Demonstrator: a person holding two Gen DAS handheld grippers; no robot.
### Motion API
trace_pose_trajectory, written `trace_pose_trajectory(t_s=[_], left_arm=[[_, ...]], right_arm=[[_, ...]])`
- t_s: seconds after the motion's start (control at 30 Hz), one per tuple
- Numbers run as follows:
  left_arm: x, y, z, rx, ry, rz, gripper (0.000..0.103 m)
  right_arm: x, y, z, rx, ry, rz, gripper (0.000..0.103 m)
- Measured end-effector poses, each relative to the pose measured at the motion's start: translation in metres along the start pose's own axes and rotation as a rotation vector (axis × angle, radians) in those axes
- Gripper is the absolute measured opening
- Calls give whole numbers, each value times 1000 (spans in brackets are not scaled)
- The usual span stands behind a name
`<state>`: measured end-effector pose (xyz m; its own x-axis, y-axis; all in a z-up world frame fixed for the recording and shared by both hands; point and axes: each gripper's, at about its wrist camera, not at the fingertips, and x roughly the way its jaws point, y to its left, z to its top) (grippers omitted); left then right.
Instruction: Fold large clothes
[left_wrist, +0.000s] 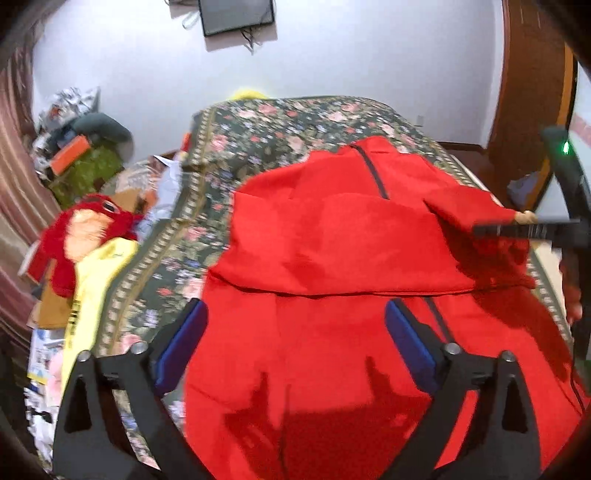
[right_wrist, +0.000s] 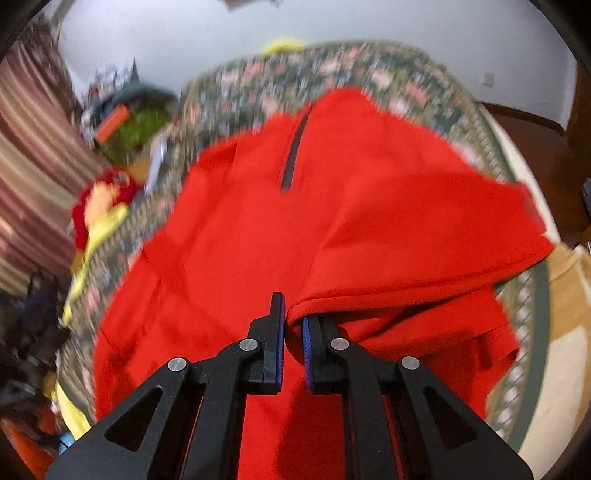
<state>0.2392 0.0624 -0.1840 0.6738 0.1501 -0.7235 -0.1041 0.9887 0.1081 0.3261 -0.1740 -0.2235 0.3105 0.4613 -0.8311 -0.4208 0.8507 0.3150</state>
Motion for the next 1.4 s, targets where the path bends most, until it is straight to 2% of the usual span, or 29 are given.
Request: trace_pose_trajectory(t_s=[0.1, 0.17, 0.27, 0.3, 0.33, 0.47, 0.53, 0.6, 0.83, 0.93, 1.03, 1.2, 1.3, 1.4], left_arm=[[-3, -4, 0, 25, 1, 17, 100], [-3, -10, 2, 44, 7, 17, 100], [-3, -21, 6, 51, 21, -2, 100], [-1, -26, 10, 50, 31, -15, 100], [-2, -30, 11, 50, 39, -26, 100], [1, -57, 29, 69, 64, -100, 100], [3, -73, 40, 88, 63, -130, 100], [6, -92, 52, 113, 64, -162, 100], [35, -170, 92, 230, 119, -284, 100], [52, -206, 104, 282, 145, -314, 100], [76, -240, 110, 319, 198, -361, 100], [122, -293, 107, 376, 285, -398, 100], [152, -319, 103, 371, 356, -421, 85], [175, -341, 97, 405, 397, -390, 84]], right_arm=[[13, 0, -12, 11, 68, -3, 12], [15, -4, -20, 18, 153, 19, 15], [5, -8, -26, 14, 184, 84, 35], [-1, -10, -26, 12, 178, 98, 44], [-9, -12, -27, 8, 163, 97, 48], [-50, -29, -31, -6, 55, 76, 50], [-69, -42, -33, 5, -8, 39, 52], [-87, -57, -35, 29, -73, -15, 64], [-137, -117, -45, 149, -252, -213, 66], [-150, -139, -48, 202, -283, -265, 66], [-155, -160, -53, 252, -291, -276, 66], [-151, -181, -57, 306, -279, -278, 66], [-147, -189, -59, 323, -266, -270, 66], [-143, -195, -60, 328, -260, -255, 66]])
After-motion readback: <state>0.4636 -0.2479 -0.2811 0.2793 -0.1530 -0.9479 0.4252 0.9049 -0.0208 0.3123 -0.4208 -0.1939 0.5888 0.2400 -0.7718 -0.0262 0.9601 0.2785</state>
